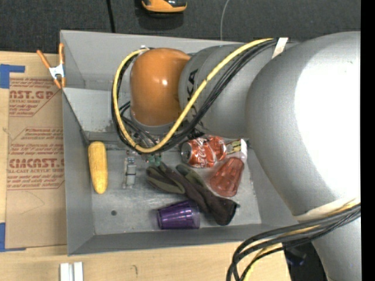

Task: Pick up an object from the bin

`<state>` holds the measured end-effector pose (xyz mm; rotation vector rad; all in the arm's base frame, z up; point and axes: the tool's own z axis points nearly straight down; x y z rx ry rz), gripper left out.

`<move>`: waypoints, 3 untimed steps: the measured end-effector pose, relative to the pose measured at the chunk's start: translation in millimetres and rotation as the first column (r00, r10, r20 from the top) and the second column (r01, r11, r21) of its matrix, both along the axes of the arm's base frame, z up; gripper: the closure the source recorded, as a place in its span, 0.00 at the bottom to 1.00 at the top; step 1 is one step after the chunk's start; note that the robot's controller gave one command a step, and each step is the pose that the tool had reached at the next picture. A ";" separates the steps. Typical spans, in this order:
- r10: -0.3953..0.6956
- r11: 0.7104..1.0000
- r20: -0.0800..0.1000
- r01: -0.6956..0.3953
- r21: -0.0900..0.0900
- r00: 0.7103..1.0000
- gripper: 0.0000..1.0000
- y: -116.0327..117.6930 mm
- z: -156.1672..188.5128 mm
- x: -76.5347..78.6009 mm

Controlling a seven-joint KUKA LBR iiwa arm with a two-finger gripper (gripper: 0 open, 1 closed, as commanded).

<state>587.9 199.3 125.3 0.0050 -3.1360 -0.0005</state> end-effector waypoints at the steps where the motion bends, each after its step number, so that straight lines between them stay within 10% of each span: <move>1: -0.002 1.000 0.006 0.002 0.001 1.000 0.00 -0.7 5.1 1.7; 3: 0.066 0.998 0.017 -0.066 0.003 0.998 0.00 -48.5 31.9 -41.6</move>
Offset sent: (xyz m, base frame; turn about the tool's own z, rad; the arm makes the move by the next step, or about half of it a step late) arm -0.0305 -0.0249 0.0776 -0.1470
